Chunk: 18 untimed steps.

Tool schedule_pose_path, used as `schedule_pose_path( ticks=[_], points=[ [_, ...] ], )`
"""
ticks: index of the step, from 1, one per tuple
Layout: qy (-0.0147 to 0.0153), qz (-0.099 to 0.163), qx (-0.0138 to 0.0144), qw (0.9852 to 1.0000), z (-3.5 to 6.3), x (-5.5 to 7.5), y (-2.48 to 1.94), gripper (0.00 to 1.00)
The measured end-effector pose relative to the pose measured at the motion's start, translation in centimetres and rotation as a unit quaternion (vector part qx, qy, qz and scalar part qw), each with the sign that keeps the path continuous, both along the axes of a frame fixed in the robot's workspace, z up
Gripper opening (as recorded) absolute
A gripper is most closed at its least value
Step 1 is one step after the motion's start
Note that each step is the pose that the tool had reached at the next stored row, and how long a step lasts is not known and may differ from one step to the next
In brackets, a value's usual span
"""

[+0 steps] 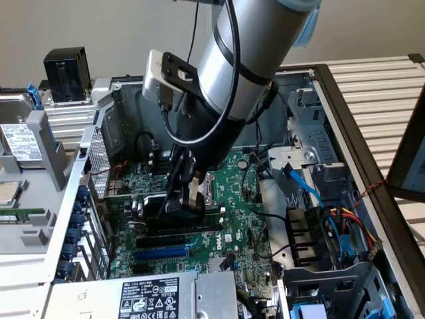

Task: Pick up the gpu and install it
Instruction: 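Insert the gpu into the slot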

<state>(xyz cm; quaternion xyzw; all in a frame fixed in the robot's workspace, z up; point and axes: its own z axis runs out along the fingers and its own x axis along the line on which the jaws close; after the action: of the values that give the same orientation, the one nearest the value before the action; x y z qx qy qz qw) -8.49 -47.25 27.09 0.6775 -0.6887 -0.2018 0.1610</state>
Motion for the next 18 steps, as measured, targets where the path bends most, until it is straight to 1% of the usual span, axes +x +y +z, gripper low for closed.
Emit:
schedule_pose_path(
  ticks=[4, 10, 13, 18],
  points=[
    [0.0007, 0.000, -0.0001, 1.0000, -0.56, 0.0, 0.00, 0.27],
    [0.0067, 0.000, -0.0001, 1.0000, -1.43, 0.0, -0.01, 0.27],
    [0.0087, 0.000, -0.0002, 1.0000, -1.80, 0.0, -0.01, 0.27],
    [0.0099, 0.000, -0.0003, 1.0000, -1.95, 0.0, -0.01, 0.27]
  ],
)
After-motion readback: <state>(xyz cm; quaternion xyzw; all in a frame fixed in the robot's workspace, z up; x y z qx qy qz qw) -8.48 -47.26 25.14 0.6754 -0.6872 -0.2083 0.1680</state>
